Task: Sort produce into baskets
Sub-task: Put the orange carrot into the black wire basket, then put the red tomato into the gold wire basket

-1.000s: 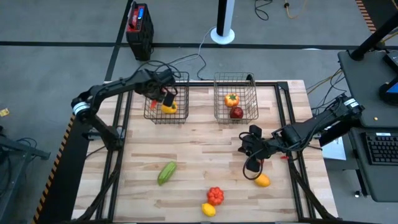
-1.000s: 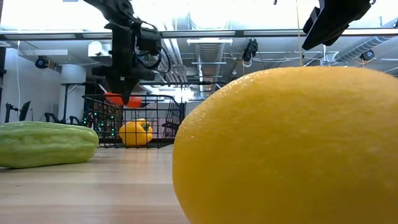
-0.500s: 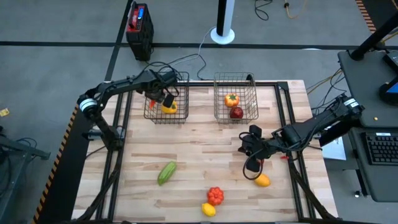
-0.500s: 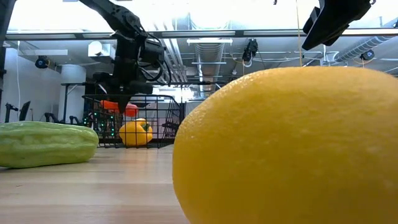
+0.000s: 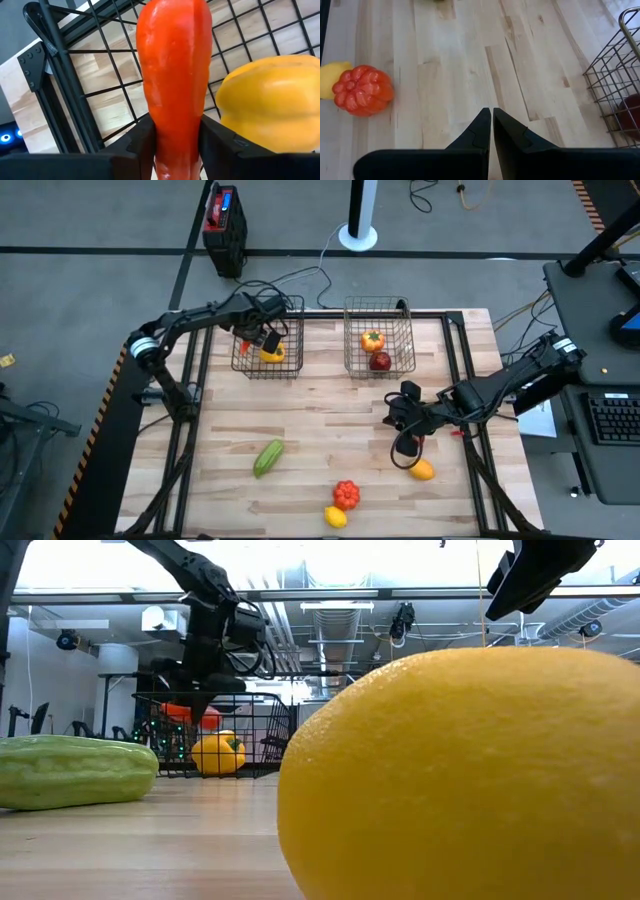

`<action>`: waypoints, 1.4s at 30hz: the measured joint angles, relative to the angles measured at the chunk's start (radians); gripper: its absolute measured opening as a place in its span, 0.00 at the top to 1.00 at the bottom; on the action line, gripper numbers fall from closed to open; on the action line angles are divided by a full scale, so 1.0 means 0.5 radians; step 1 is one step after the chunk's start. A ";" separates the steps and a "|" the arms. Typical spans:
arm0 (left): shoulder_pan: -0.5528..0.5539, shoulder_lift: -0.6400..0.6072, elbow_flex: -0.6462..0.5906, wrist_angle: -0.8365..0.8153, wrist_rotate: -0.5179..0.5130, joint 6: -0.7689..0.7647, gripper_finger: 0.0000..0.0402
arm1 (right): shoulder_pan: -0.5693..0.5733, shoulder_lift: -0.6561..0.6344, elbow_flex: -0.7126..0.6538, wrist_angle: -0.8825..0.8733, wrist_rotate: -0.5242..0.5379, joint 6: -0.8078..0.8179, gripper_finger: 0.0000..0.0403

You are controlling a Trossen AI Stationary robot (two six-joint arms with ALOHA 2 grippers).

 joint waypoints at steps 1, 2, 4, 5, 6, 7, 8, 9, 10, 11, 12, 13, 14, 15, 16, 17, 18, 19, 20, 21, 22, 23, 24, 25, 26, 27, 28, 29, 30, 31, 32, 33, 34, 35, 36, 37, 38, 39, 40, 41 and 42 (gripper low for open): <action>0.000 0.004 0.000 0.003 0.000 0.001 0.71 | 0.000 0.000 0.000 0.000 0.000 0.000 0.97; 0.000 0.005 0.000 0.005 0.000 0.005 0.70 | 0.000 0.000 0.000 0.002 0.000 0.000 0.97; 0.000 0.005 0.000 0.005 -0.001 0.006 0.70 | 0.000 0.000 0.000 0.004 0.000 0.000 0.97; 0.000 0.005 0.000 0.006 -0.001 0.006 0.70 | 0.000 0.000 0.000 0.004 0.000 0.000 0.97; 0.000 0.005 0.000 0.006 -0.001 0.006 0.70 | 0.000 0.000 0.000 0.004 0.000 0.000 0.97; 0.000 0.005 0.000 0.007 -0.001 0.006 0.70 | 0.000 0.000 0.000 0.004 0.000 0.000 0.97; 0.000 0.005 0.000 0.008 -0.001 0.005 0.70 | 0.000 0.000 0.000 0.004 0.000 0.000 0.97; 0.000 0.005 0.000 0.010 -0.001 -0.001 0.70 | 0.000 0.000 0.000 0.005 0.000 0.000 0.97; -0.001 0.005 0.000 0.013 -0.001 -0.009 0.69 | 0.000 0.000 0.000 0.005 0.000 0.000 0.97; -0.002 0.005 0.000 0.015 -0.001 -0.015 0.69 | 0.000 0.000 0.000 0.005 0.000 0.000 0.97; -0.004 0.005 0.000 0.021 -0.001 -0.017 0.69 | 0.000 0.000 0.000 0.005 0.000 0.000 0.97; -0.007 0.005 0.000 0.026 -0.001 -0.018 0.69 | 0.000 0.000 0.000 0.005 0.000 0.000 0.97; -0.010 0.005 0.000 0.029 -0.002 -0.018 0.69 | 0.000 0.000 0.000 0.005 0.000 0.000 0.97; -0.014 0.005 0.000 0.028 -0.001 -0.018 0.69 | 0.000 0.000 0.000 0.006 0.000 0.000 0.97; -0.017 0.005 0.000 0.031 -0.001 -0.018 0.69 | 0.000 0.000 0.000 0.007 0.000 0.000 0.97; -0.019 0.005 0.000 0.032 -0.001 -0.018 0.69 | 0.000 0.000 0.000 0.008 0.000 0.000 0.97; -0.023 0.005 0.000 0.032 -0.001 -0.018 0.69 | 0.000 0.000 0.000 0.010 0.000 0.000 0.97; -0.026 0.005 0.000 0.034 -0.001 -0.018 0.69 | 0.000 0.000 0.000 0.011 0.000 0.000 0.97; -0.027 0.005 0.000 0.036 -0.001 -0.018 0.69 | 0.000 0.000 0.000 0.011 0.000 0.000 0.97; -0.027 0.005 0.000 0.036 -0.001 -0.018 0.69 | 0.000 0.000 0.000 0.011 0.000 0.000 0.97; -0.027 0.005 0.000 0.037 -0.001 -0.018 0.69 | 0.000 0.000 0.000 0.011 -0.001 0.000 0.97; -0.027 0.005 0.000 0.039 -0.001 -0.018 0.69 | 0.000 0.000 0.000 0.011 0.000 0.000 0.97; -0.027 0.005 0.000 0.044 0.000 -0.018 0.69 | 0.000 0.000 0.000 0.011 -0.001 0.000 0.97; -0.027 0.005 0.000 0.043 0.000 -0.018 0.69 | 0.000 0.000 0.000 0.011 -0.001 0.000 0.97; -0.028 0.005 0.000 0.042 0.000 -0.018 0.68 | 0.000 0.000 0.000 0.011 -0.001 0.000 0.97; -0.029 0.005 0.000 0.043 0.000 -0.018 0.67 | 0.000 0.000 0.000 0.011 -0.001 0.000 0.97; -0.031 0.005 0.000 0.043 0.000 -0.018 0.66 | 0.000 0.000 0.000 0.011 -0.001 0.000 0.97; -0.031 0.005 0.000 0.043 0.000 -0.018 0.65 | 0.000 0.000 0.000 0.011 -0.001 0.000 0.97; -0.031 0.005 0.000 0.043 -0.001 -0.018 0.64 | 0.000 0.000 0.000 0.011 -0.001 0.000 0.97; -0.031 0.005 0.000 0.042 0.000 -0.017 0.62 | 0.000 0.000 0.000 0.011 -0.001 0.000 0.97; -0.031 0.005 0.000 0.043 -0.001 -0.013 0.61 | 0.000 0.000 0.000 0.011 -0.001 0.000 0.97; -0.031 0.005 0.000 0.043 -0.001 -0.006 0.59 | 0.000 0.000 0.000 0.011 -0.001 0.000 0.97; -0.031 0.005 0.000 0.042 -0.001 -0.004 0.58 | 0.000 0.000 0.000 0.011 -0.001 0.000 0.97; -0.031 0.005 0.000 0.042 -0.001 -0.003 0.57 | 0.000 0.000 0.000 0.011 -0.001 0.000 0.97; -0.033 0.005 0.000 0.043 -0.001 -0.002 0.56 | 0.000 0.000 0.000 0.011 -0.001 0.000 0.97; -0.037 0.005 0.000 0.043 -0.001 0.000 0.55 | 0.000 0.000 0.000 0.011 -0.001 0.000 0.97; -0.041 0.005 0.000 0.043 -0.001 0.010 0.54 | 0.000 0.000 0.000 0.011 -0.001 0.000 0.97; -0.048 0.005 0.000 0.043 -0.001 0.023 0.54 | 0.000 0.000 0.000 0.011 -0.001 0.000 0.97; -0.057 0.005 0.000 0.043 -0.001 0.041 0.53 | 0.000 0.000 0.000 0.011 -0.001 0.000 0.97; -0.068 0.005 0.000 0.042 -0.001 0.055 0.53 | 0.000 0.000 0.000 0.011 -0.001 0.000 0.97; -0.079 0.004 0.000 0.041 -0.001 0.065 0.53 | 0.000 0.000 0.000 0.011 -0.001 0.000 0.97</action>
